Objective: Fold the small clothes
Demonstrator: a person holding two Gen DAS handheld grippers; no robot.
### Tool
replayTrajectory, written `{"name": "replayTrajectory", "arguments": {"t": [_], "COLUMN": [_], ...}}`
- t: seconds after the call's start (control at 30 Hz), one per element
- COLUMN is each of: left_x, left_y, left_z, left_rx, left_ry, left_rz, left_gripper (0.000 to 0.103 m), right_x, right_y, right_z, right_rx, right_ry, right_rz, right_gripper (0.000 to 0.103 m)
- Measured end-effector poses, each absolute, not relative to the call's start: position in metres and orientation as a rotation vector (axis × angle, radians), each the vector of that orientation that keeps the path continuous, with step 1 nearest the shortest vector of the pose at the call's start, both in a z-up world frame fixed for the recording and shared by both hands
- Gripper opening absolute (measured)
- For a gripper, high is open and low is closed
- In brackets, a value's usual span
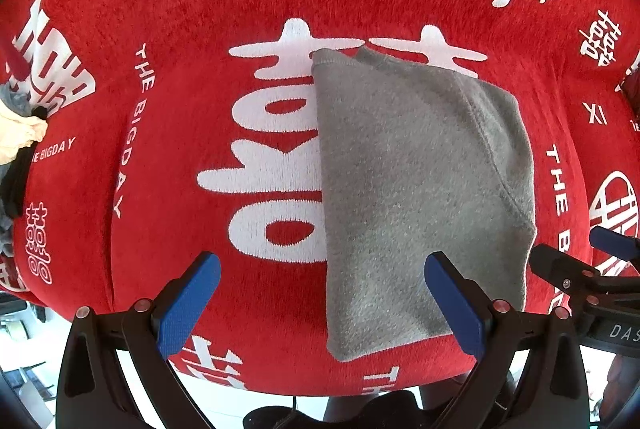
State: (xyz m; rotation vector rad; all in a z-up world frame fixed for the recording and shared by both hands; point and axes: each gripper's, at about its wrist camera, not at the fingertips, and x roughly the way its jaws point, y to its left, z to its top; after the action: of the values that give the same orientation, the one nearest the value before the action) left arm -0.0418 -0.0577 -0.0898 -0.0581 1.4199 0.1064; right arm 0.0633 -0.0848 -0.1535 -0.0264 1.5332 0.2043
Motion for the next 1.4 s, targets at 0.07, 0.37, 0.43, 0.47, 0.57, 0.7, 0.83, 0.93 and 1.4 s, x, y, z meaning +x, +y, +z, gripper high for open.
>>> {"name": "replayTrajectory", "arguments": {"t": [0.07, 0.37, 0.43, 0.47, 0.57, 0.7, 0.83, 0.93, 1.4], "left_x": [-0.0414, -0.0404, -0.0402, -0.0404, -0.0411, -0.0415, -0.0416, -0.0417, -0.0421], "left_y": [-0.0580, -0.0591, -0.0598, -0.0602, -0.0611, -0.0616, -0.0612, -0.0607, -0.0628], "left_z": [-0.0898, -0.0898, -0.0897, -0.0899, -0.0901, -0.0901, -0.0899, -0.0894, -0.0894], "left_rx": [-0.055, -0.050, -0.049, -0.048, -0.041, -0.041, -0.040, -0.034, -0.025], "left_ry": [1.420, 1.419, 1.417, 1.417, 1.414, 1.415, 1.415, 1.413, 1.409], "left_rz": [0.108, 0.111, 0.110, 0.109, 0.110, 0.109, 0.110, 0.114, 0.112], "left_gripper": [0.102, 0.102, 0.102, 0.102, 0.102, 0.102, 0.102, 0.102, 0.102], "right_x": [0.0634, 0.0643, 0.0641, 0.0639, 0.0636, 0.0627, 0.0622, 0.0621, 0.0598], "right_y": [-0.0843, -0.0829, -0.0831, -0.0830, -0.0827, -0.0830, -0.0832, -0.0830, -0.0839], "right_z": [-0.1538, -0.1556, -0.1556, -0.1556, -0.1562, -0.1574, -0.1576, -0.1577, -0.1595], "right_rx": [-0.029, -0.035, -0.034, -0.033, -0.034, -0.034, -0.034, -0.034, -0.034], "right_ry": [1.534, 1.540, 1.540, 1.540, 1.542, 1.545, 1.545, 1.545, 1.546], "right_rz": [0.203, 0.203, 0.202, 0.202, 0.202, 0.200, 0.199, 0.199, 0.200], "right_gripper": [0.103, 0.103, 0.103, 0.103, 0.103, 0.103, 0.103, 0.103, 0.103]}}
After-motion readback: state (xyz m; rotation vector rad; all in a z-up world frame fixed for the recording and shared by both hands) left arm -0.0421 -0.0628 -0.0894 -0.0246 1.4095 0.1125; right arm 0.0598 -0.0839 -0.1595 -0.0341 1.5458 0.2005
